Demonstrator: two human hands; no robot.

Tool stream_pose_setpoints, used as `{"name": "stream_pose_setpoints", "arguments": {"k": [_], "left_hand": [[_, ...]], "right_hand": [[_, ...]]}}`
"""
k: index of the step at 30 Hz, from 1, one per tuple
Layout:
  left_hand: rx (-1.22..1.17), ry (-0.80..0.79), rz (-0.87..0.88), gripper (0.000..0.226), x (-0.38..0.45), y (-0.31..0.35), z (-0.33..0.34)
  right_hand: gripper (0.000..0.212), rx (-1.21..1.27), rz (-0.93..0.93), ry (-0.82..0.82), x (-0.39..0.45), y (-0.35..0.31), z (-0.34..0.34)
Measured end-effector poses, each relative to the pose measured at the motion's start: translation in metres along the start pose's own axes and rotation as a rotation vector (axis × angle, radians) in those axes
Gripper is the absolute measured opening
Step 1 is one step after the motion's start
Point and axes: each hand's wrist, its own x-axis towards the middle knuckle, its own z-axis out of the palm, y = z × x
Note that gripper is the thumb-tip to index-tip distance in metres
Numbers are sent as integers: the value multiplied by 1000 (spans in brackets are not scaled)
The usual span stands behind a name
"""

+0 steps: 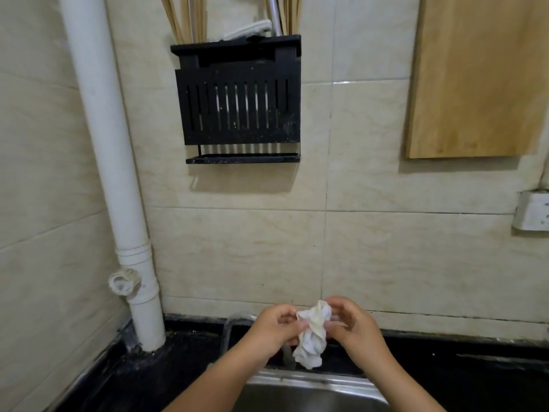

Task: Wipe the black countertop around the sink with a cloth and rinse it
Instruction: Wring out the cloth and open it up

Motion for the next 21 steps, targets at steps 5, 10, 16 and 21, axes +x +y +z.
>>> {"name": "stream_pose_setpoints", "arguments": {"k": [5, 10, 16, 21], "left_hand": [[9, 14, 37, 20, -4, 6, 3], [-70, 28, -8, 21, -4, 2, 5], [-413, -9, -118, 19, -4, -7, 9], [-477, -77, -194, 15, -9, -14, 8]], "right_hand": [[20, -65, 115, 6, -1, 0, 7], [12, 188, 253, 18, -1, -2, 4], [19, 449, 372, -14, -6, 3, -2], [14, 503, 421, -141, -8, 5, -4]]}}
